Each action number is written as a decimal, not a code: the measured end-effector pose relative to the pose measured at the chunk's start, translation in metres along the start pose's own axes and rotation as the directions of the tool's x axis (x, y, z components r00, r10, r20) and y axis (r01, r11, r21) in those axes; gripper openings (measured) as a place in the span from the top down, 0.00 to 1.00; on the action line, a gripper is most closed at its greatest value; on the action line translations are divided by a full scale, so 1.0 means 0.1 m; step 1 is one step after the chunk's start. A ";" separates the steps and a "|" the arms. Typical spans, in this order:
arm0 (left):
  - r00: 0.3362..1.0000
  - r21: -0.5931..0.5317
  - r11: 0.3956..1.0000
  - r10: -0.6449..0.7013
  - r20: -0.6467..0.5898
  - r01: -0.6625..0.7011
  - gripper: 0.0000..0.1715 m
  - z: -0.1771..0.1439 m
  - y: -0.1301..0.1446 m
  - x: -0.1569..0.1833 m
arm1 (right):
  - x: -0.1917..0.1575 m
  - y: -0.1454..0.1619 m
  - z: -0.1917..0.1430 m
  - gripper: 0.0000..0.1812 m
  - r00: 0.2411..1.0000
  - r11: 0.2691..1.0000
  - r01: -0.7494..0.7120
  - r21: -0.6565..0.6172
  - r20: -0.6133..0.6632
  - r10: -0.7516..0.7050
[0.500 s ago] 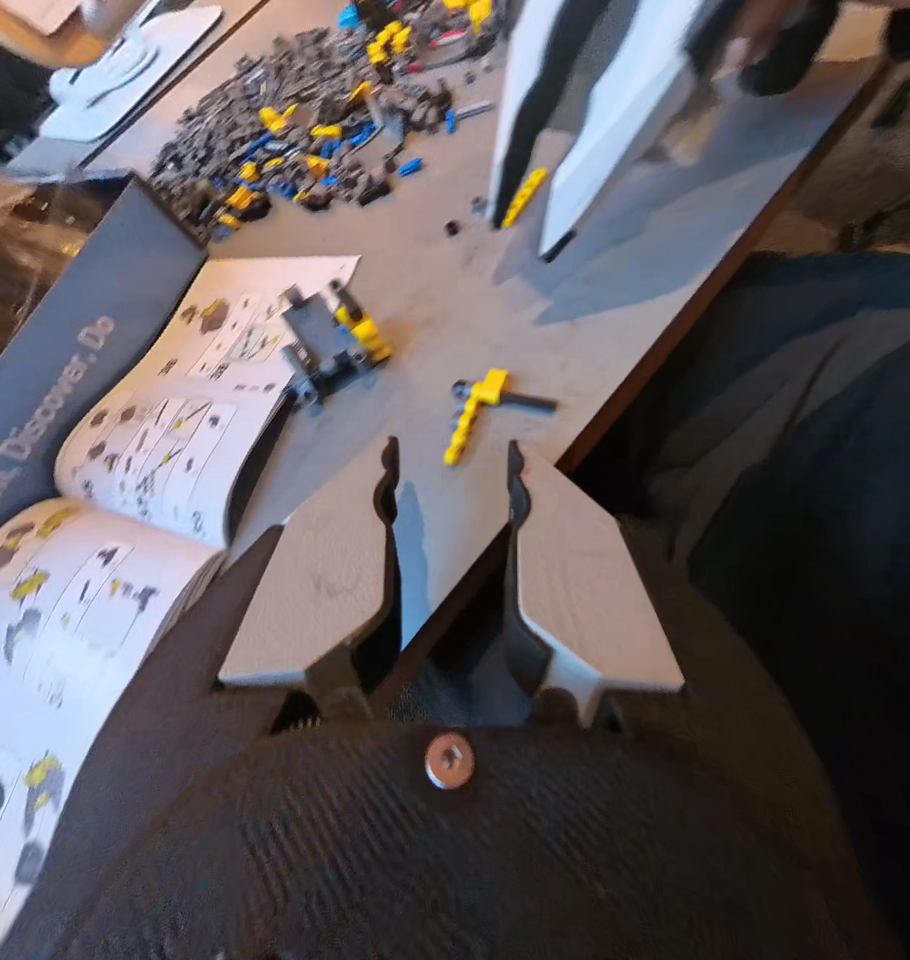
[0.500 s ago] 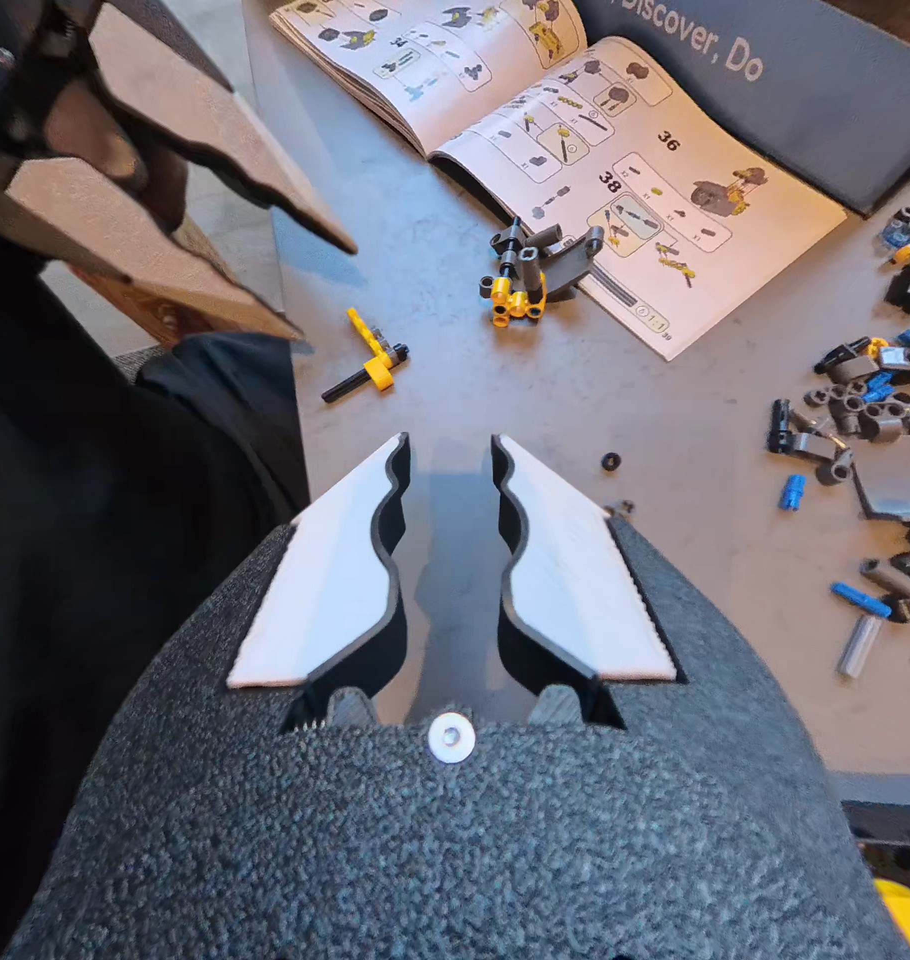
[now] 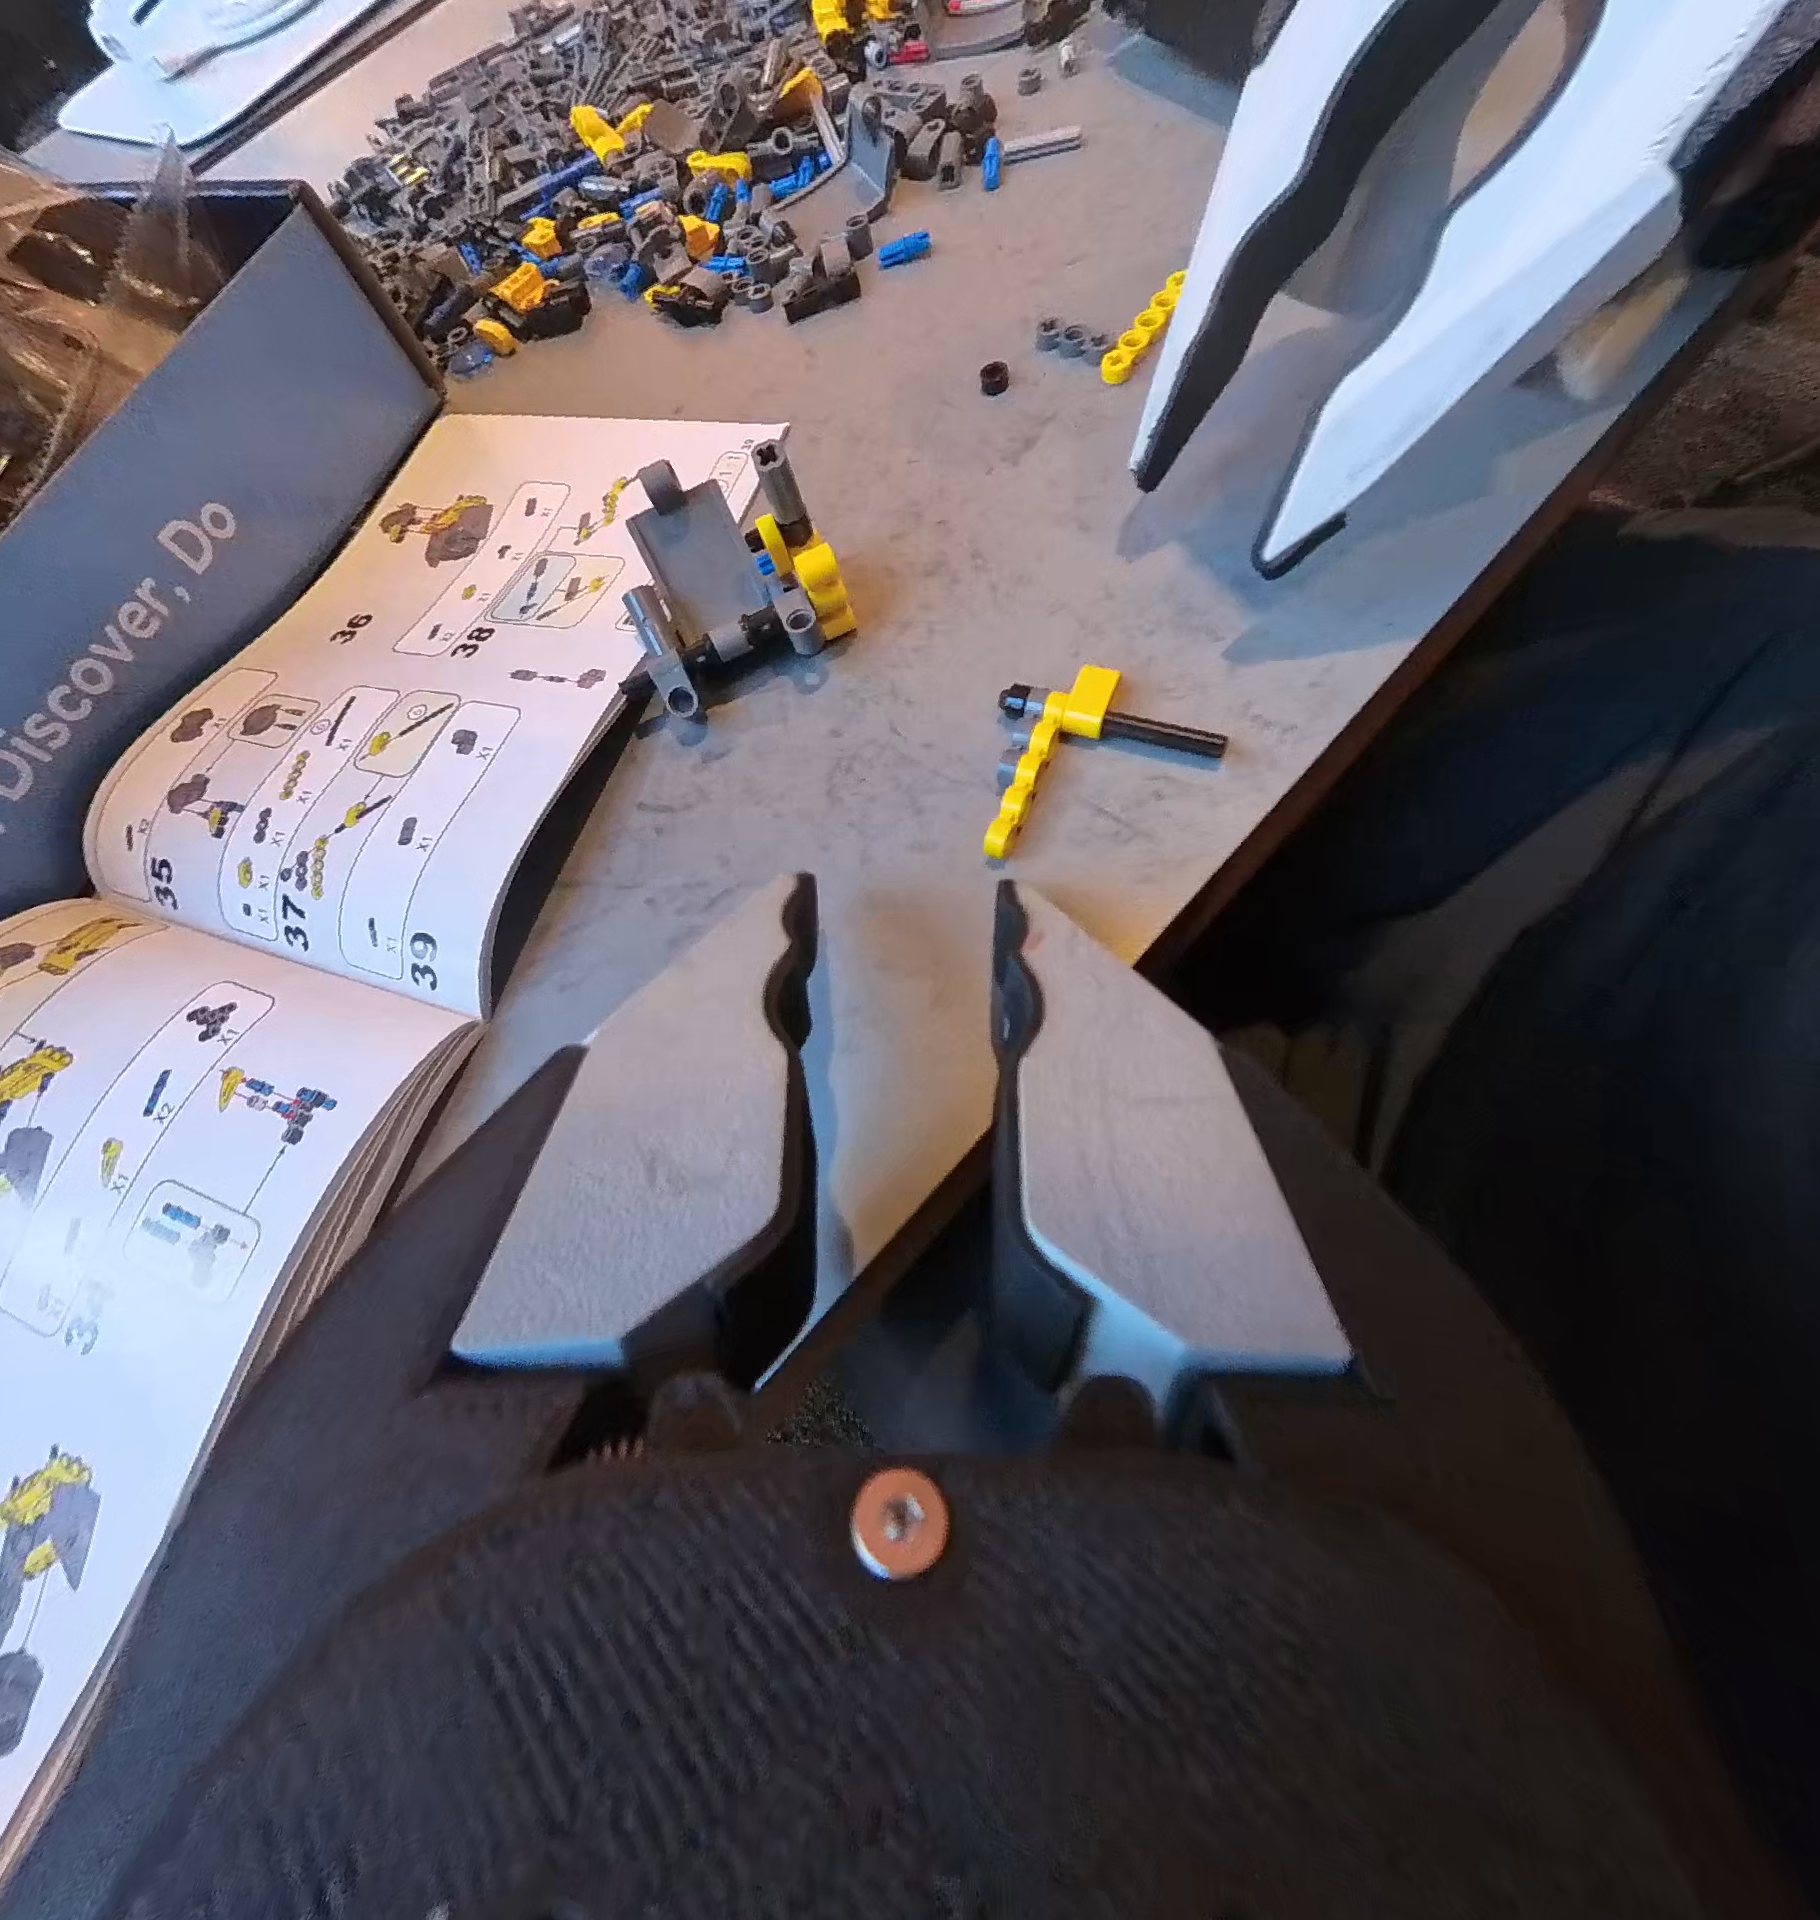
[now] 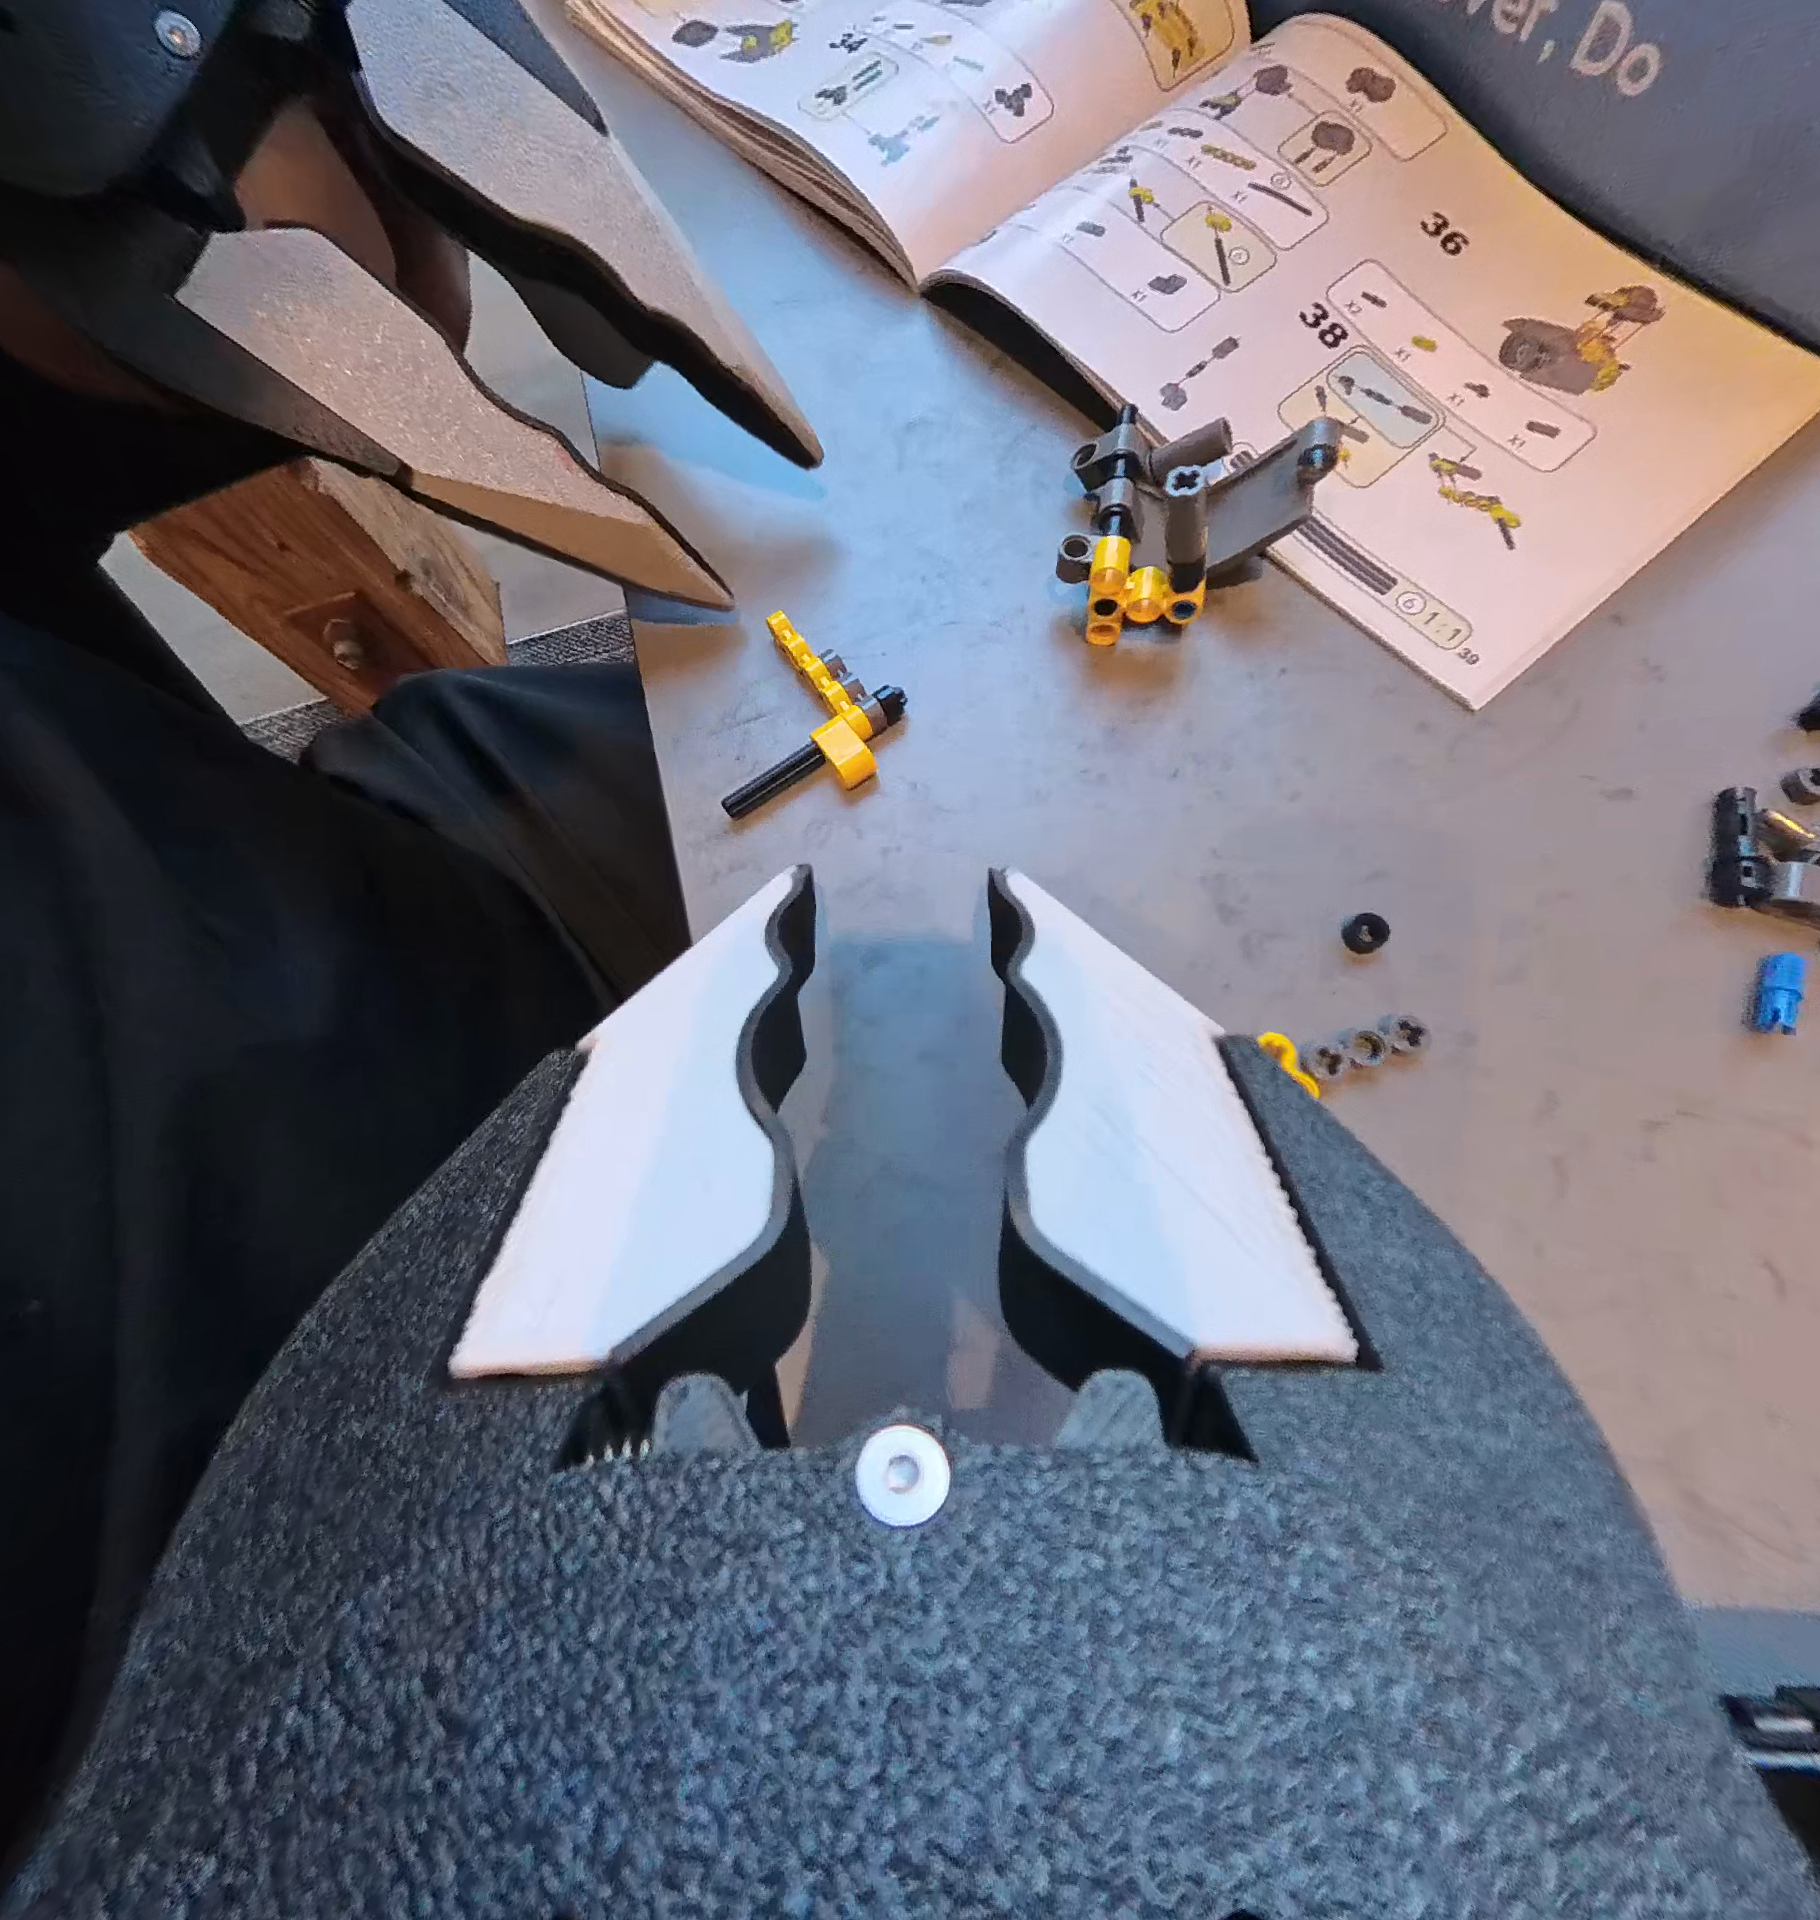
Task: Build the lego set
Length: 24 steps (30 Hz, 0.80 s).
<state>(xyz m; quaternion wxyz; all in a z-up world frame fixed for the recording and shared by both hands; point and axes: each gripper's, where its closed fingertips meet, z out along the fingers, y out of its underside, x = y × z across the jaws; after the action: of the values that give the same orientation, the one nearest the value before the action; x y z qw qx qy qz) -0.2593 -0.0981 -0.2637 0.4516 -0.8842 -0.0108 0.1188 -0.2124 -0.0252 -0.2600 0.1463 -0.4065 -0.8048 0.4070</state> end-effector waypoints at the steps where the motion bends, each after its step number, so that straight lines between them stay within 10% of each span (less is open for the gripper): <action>1: 1.000 0.001 1.000 -0.001 -0.009 0.001 0.81 0.01 -0.01 0.02 | -0.01 -0.02 0.00 0.82 1.000 1.000 0.005 0.009 0.003 -0.005; 24: 0.997 0.002 1.000 -0.011 -0.082 0.011 0.88 0.19 -0.09 0.17 | 0.15 -0.01 -0.04 0.81 0.995 0.997 0.080 0.018 -0.053 -0.079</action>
<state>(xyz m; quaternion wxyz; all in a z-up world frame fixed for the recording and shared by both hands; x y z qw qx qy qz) -0.2463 -0.0756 -0.2701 0.4532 -0.8878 0.0030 0.0800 -0.2198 -0.0115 -0.2583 0.1874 -0.3832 -0.8120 0.3983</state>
